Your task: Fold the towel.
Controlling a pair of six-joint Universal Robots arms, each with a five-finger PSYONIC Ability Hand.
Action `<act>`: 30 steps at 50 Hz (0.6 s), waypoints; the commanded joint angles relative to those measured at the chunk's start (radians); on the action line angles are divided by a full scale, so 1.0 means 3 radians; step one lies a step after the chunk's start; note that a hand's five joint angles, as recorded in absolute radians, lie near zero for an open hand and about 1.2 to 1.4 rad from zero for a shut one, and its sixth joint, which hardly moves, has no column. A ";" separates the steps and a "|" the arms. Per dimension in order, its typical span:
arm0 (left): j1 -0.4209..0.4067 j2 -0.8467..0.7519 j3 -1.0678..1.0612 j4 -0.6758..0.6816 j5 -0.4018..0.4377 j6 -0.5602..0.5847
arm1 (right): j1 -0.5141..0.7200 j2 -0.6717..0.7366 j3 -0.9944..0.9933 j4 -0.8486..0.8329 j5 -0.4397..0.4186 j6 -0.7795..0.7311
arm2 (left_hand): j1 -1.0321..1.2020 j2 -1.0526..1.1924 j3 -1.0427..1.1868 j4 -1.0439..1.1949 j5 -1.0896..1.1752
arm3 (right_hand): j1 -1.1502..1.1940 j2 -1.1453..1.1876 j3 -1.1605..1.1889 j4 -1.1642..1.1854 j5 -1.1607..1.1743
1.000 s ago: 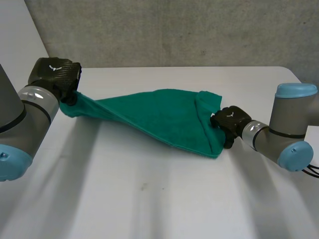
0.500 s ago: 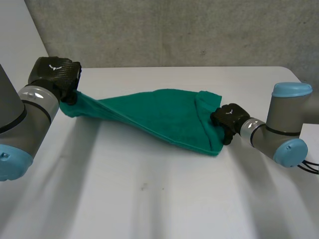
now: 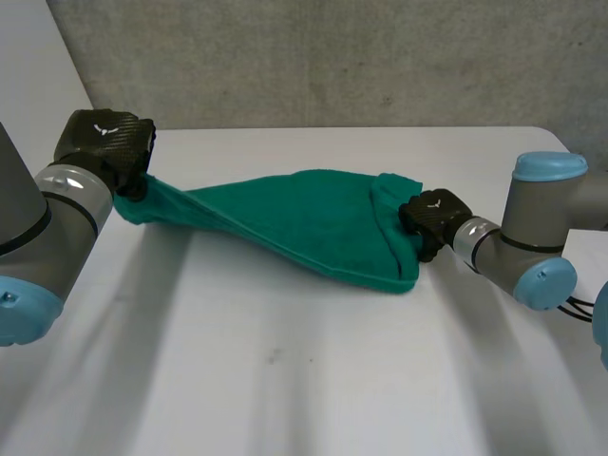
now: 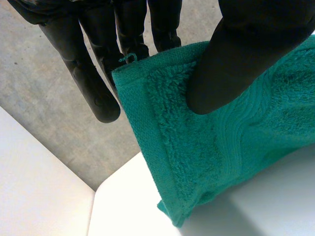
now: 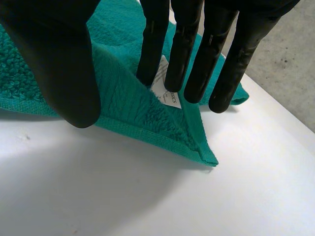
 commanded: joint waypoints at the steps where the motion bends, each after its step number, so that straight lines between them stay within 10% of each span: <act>1: 0.0000 0.0000 -0.0002 0.0000 0.0000 0.0000 | 0.0032 0.0041 -0.0057 0.0000 0.0000 0.0019 | 0.0878 0.0668 0.0687 0.0670 0.0863 | 0.0753 0.0390 0.0386 0.0381 0.0504; 11: 0.0000 0.0000 -0.0002 0.0000 0.0000 0.0000 | 0.0037 0.0052 -0.0118 -0.0005 0.0010 0.0060 | 0.0878 0.0668 0.0687 0.0670 0.0863 | 0.2468 0.2104 0.2101 0.2096 0.2219; 30: 0.0133 0.0061 -0.0196 -0.0015 -0.0005 0.0000 | -0.0050 -0.1477 0.0326 0.0817 0.0557 -0.0435 | 0.0878 0.0668 0.0687 0.0670 0.0863 | 0.2472 0.2109 0.2105 0.2100 0.2223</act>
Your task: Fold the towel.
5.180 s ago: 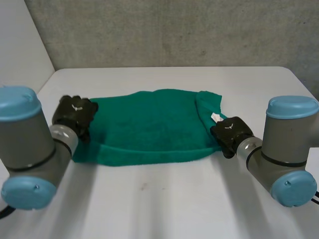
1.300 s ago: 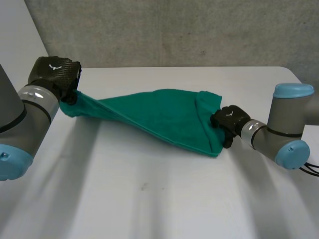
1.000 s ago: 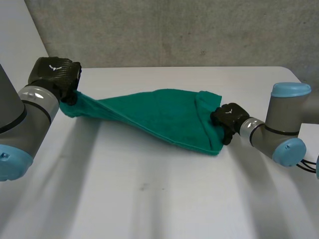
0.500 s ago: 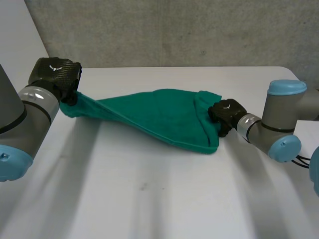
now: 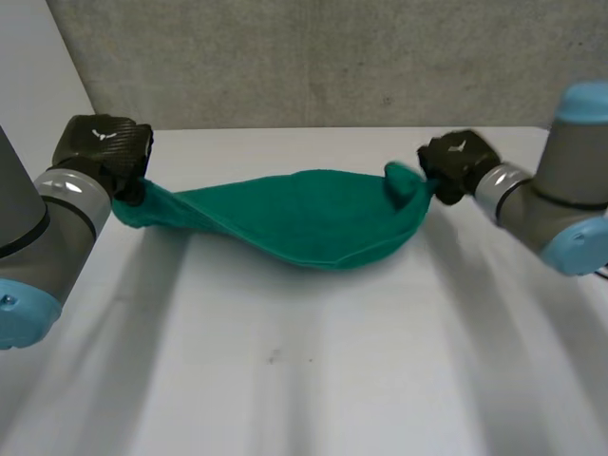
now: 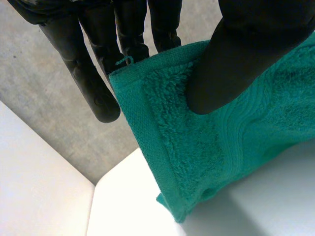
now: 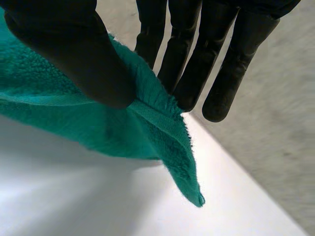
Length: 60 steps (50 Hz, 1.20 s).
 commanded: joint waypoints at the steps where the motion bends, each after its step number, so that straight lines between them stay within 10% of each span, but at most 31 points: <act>1: 0.0117 0.0063 -0.0167 -0.0015 0.0008 0.0000 | -0.0068 -0.0814 0.0338 0.0803 0.0464 -0.0695 | 0.0878 0.0668 0.0687 0.0670 0.0863 | 0.1425 0.0756 0.0728 0.0692 0.0833; 9: 0.0188 0.0247 -0.0536 -0.0035 0.0044 0.0036 | -0.0109 -0.1218 0.1155 0.1382 0.1165 -0.1744 | 0.0878 0.0668 0.0687 0.0670 0.0863 | 0.1425 0.0756 0.0728 0.0692 0.0833; 22: 0.0306 -0.0013 -0.0971 0.0006 0.0141 0.0056 | -0.0073 -0.1255 0.1688 0.1218 0.1206 -0.1893 | 0.0878 0.0668 0.0687 0.0670 0.0863 | 0.1425 0.0756 0.0728 0.0692 0.0833; 36: 0.0245 -0.0816 0.0727 0.0042 0.0121 0.0434 | 0.0029 -0.0539 -0.0401 0.0478 0.1201 -0.1408 | 0.0878 0.0668 0.0687 0.0670 0.0863 | 0.1425 0.0756 0.0728 0.0692 0.0833; 42: 0.0224 -0.0592 0.1714 0.0996 -0.0318 0.0434 | 0.0049 -0.0605 -0.0991 -0.0218 0.1191 -0.0876 | 0.0878 0.0668 0.0687 0.0670 0.0863 | 0.1425 0.0756 0.0728 0.0692 0.0833; 53: 0.0281 -0.0422 0.1111 0.1437 -0.0432 0.0348 | 0.0029 -0.1306 0.0261 -0.0853 0.0966 -0.0620 | 0.0878 0.0668 0.0687 0.0670 0.0863 | 0.1425 0.0756 0.0728 0.0692 0.0833; 60: 0.0362 -0.0458 0.0135 0.1437 0.0018 -0.0071 | 0.0029 -0.1286 0.1074 -0.0801 0.0910 -0.0605 | 0.0878 0.0668 0.0687 0.0670 0.0863 | 0.1425 0.0756 0.0728 0.0692 0.0833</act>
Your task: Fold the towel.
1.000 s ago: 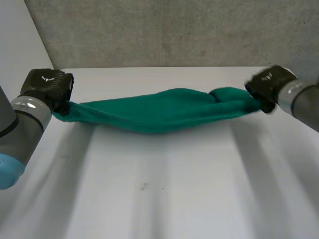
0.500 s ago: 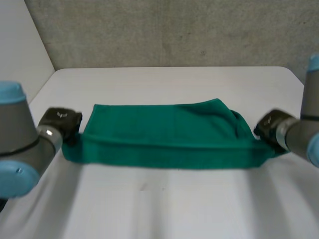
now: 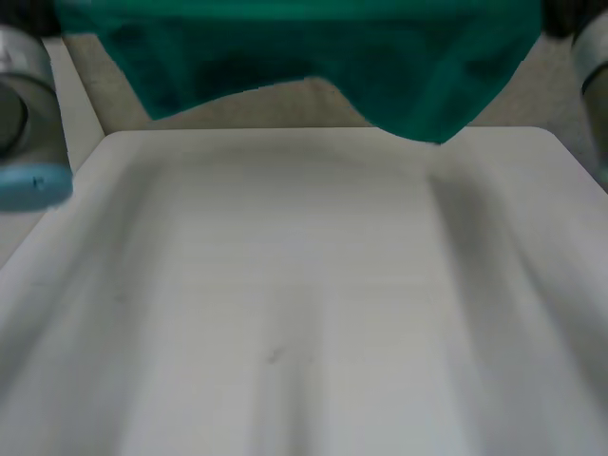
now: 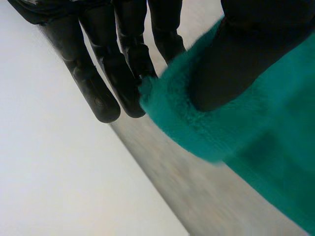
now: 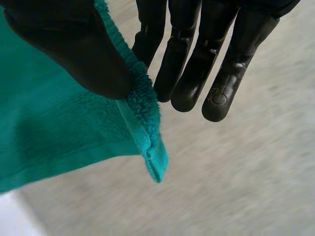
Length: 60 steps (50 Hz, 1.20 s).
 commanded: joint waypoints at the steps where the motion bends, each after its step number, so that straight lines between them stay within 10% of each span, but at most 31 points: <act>1: 0.0062 -0.0060 -0.0901 -0.0035 0.0401 -0.0344 | 0.0000 0.0039 0.0876 0.0055 -0.0082 -0.0006 | 0.0878 0.0663 0.0678 0.0669 0.0863 | 0.1425 0.0756 0.0728 0.0690 0.0787; 13: 0.0067 -0.0331 -0.1607 -0.0065 0.0442 -0.0313 | -0.0005 0.0750 0.1162 0.0162 -0.0097 -0.0057 | 0.0878 0.0663 0.0678 0.0669 0.0863 | 0.1425 0.0756 0.0728 0.0690 0.0787; 29: 0.0384 0.0927 -0.2497 -0.1624 0.0630 0.0484 | -0.0348 -0.0267 0.2149 0.1834 -0.0072 -0.1549 | 0.0878 0.0663 0.0678 0.0669 0.0863 | 0.1425 0.0756 0.0728 0.0690 0.0787; 39: 0.0349 0.0857 -0.2477 -0.1528 0.1066 0.0495 | -0.0450 -0.0242 0.2211 0.1451 -0.0102 -0.1525 | 0.0878 0.0663 0.0678 0.0669 0.0863 | 0.1425 0.0756 0.0728 0.0690 0.0787; 48: 0.0180 -0.0079 -0.1833 -0.1068 0.0820 0.0525 | -0.0138 0.0479 0.1654 0.1185 -0.0056 -0.1345 | 0.0878 0.0663 0.0678 0.0669 0.0863 | 0.1425 0.0756 0.0728 0.0690 0.0787; 60: -0.0014 -0.0479 0.0452 -0.0710 0.0299 0.0474 | -0.0021 0.0689 -0.0678 0.0730 0.0138 -0.0630 | 0.0878 0.0663 0.0678 0.0669 0.0863 | 0.1425 0.0756 0.0728 0.0690 0.0787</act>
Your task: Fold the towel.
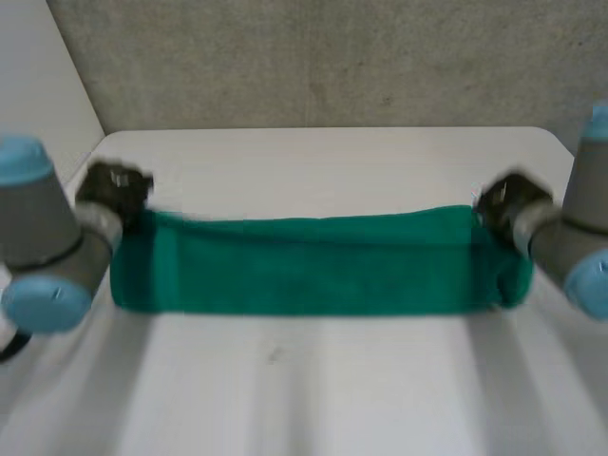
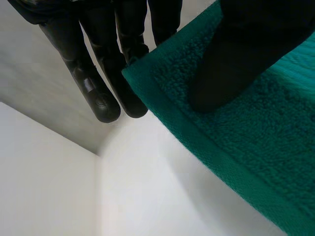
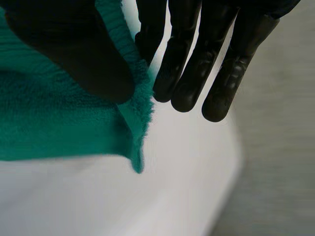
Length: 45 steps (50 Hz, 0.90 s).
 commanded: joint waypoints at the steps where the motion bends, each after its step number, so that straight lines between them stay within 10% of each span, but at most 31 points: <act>1: -0.0071 0.0037 0.1307 0.0323 -0.0267 -0.0071 | 0.0049 0.0025 -0.1436 -0.0436 0.0092 0.0644 | 0.0878 0.0662 0.0678 0.0668 0.0863 | 0.1425 0.0756 0.0728 0.0690 0.0744; 16: -0.0025 0.0329 0.0522 0.0871 -0.0365 -0.0424 | 0.0039 -0.0415 -0.0626 -0.1015 -0.0004 0.0987 | 0.0878 0.0662 0.0678 0.0668 0.0863 | 0.1425 0.0756 0.0728 0.0690 0.0744; 31: -0.0035 -0.0264 -0.0323 0.0871 -0.0344 -0.0655 | 0.0013 0.0408 0.0102 -0.0964 -0.0040 0.1002 | 0.0878 0.0662 0.0678 0.0668 0.0863 | 0.1425 0.0756 0.0728 0.0690 0.0744; 45: 0.0021 0.0640 -0.1412 -0.0191 -0.0278 -0.0088 | -0.0023 -0.0307 0.0966 0.0386 -0.0066 0.0394 | 0.0878 0.0662 0.0678 0.0668 0.0863 | 0.1425 0.0756 0.0728 0.0690 0.0744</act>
